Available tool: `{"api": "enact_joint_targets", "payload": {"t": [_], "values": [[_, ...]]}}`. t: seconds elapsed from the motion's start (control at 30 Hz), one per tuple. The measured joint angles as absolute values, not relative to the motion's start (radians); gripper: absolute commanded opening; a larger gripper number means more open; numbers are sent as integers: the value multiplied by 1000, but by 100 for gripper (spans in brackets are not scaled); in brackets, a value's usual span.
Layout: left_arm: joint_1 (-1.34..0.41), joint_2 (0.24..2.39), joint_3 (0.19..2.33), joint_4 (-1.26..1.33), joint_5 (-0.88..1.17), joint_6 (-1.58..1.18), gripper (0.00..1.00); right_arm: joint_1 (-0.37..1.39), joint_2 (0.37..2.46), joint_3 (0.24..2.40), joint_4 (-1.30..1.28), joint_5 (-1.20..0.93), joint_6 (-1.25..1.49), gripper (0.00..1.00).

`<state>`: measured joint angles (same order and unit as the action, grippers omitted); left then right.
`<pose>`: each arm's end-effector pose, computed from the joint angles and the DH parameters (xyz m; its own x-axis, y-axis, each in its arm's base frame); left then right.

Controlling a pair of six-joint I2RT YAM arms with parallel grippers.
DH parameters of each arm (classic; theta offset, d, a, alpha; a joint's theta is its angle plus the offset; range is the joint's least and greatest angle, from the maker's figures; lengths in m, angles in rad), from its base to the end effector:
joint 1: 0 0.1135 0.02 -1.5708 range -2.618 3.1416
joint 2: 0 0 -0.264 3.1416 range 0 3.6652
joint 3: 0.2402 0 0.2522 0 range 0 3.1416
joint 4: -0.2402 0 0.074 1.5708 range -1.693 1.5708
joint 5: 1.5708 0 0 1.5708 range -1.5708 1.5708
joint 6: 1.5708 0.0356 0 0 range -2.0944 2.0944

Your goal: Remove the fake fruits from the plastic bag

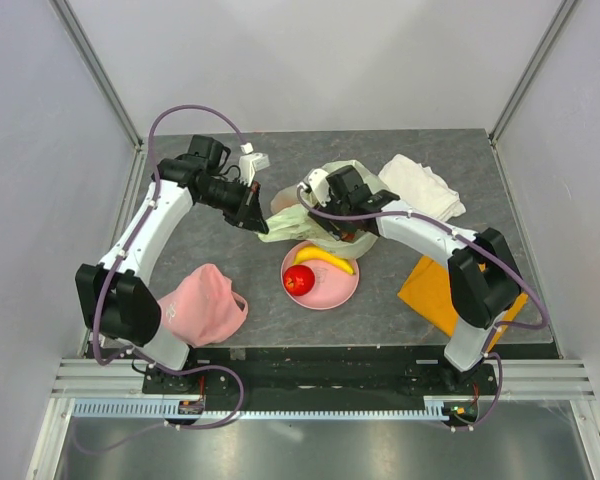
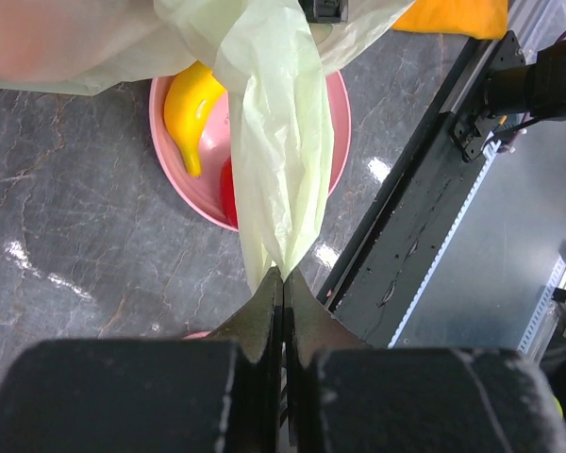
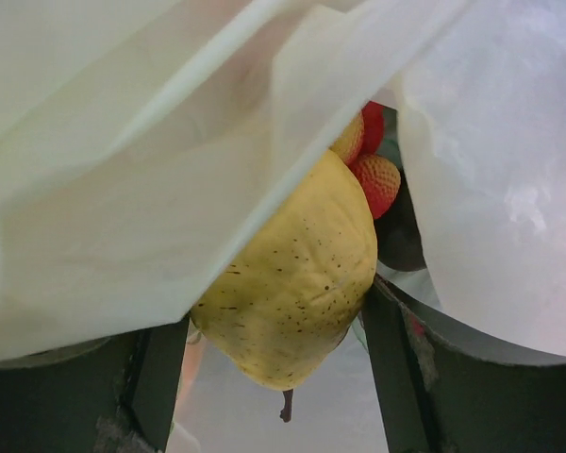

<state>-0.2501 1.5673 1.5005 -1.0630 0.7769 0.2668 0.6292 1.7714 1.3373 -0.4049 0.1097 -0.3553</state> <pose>0.2941 -0.1009 0.3311 -0.7222 0.3785 -0.5789 0.6809 0.5360 -0.4990 0.3202 0.2282 0.2422 -0.3810 -0.7050 -0.5981 -0.7022 0.6415 -0.3088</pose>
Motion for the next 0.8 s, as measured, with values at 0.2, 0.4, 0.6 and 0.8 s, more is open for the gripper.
{"api": "enact_joint_targets", "payload": {"t": [0.2, 0.4, 0.6, 0.8], "values": [[-250, 1597, 1499, -1048, 786, 265, 2, 572, 1792, 1319, -395, 78, -328, 98], [-250, 1597, 1499, -1047, 788, 266, 1, 477, 1804, 1367, -488, -73, -274, 98], [-250, 1597, 1499, -1052, 789, 266, 2, 403, 1822, 1460, -539, -197, -228, 98], [-250, 1597, 1499, -1066, 792, 266, 2, 400, 1924, 1562, -538, -274, -190, 98]]}}
